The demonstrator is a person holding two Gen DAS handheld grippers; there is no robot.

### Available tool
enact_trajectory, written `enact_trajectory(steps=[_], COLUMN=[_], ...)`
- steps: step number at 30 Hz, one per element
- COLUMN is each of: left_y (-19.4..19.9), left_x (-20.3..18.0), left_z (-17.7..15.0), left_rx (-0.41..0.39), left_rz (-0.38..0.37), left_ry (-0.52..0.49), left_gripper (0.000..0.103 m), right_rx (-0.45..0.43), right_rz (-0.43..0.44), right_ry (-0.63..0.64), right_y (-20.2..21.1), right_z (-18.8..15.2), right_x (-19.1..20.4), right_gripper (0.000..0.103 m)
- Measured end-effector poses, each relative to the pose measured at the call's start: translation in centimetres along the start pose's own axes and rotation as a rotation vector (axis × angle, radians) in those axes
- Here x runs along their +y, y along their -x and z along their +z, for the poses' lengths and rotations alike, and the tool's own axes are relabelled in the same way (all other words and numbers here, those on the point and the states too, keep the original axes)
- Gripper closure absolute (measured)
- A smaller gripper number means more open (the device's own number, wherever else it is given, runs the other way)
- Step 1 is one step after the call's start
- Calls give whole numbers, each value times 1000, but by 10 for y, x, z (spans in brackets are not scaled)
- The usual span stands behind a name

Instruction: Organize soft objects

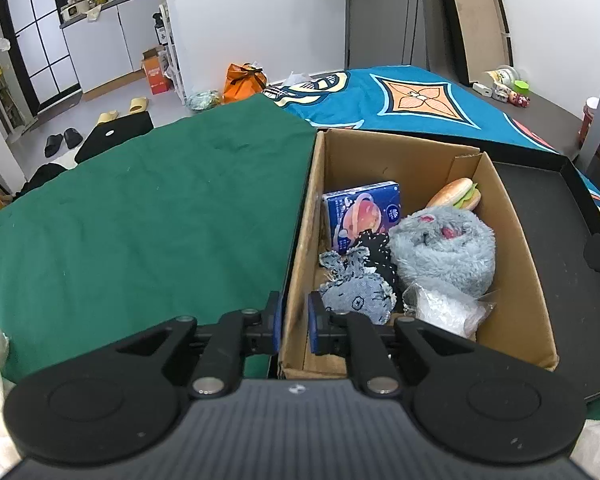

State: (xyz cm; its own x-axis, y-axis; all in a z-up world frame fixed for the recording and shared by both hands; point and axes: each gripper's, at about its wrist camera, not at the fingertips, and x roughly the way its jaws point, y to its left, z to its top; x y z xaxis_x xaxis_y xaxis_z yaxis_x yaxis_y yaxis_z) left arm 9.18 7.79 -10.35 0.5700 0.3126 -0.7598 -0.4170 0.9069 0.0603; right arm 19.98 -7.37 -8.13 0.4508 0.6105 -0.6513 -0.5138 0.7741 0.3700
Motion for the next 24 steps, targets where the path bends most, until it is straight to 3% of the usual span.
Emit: enact_trajectory(steps=[6,10,16,24], left_y=[2,6,23,51], left_x=[0,-1,-3,-8], left_z=[4,8,12,21], left_rx=[7,10,-23,-30], left_rz=[-11,-20,-48,-92], left_ry=[-7,-21,-31,-56], left_gripper=[89,86,86,85], right_rx=[0,-8,-27,-49], right_rz=[-7,-13,-23,-32], right_ry=[-7,0,23,47], right_y=[3,10,25,50], right_z=[2,2,7,11], right_x=[-5,-8,-10,-15], right_gripper=[73,53,35,22])
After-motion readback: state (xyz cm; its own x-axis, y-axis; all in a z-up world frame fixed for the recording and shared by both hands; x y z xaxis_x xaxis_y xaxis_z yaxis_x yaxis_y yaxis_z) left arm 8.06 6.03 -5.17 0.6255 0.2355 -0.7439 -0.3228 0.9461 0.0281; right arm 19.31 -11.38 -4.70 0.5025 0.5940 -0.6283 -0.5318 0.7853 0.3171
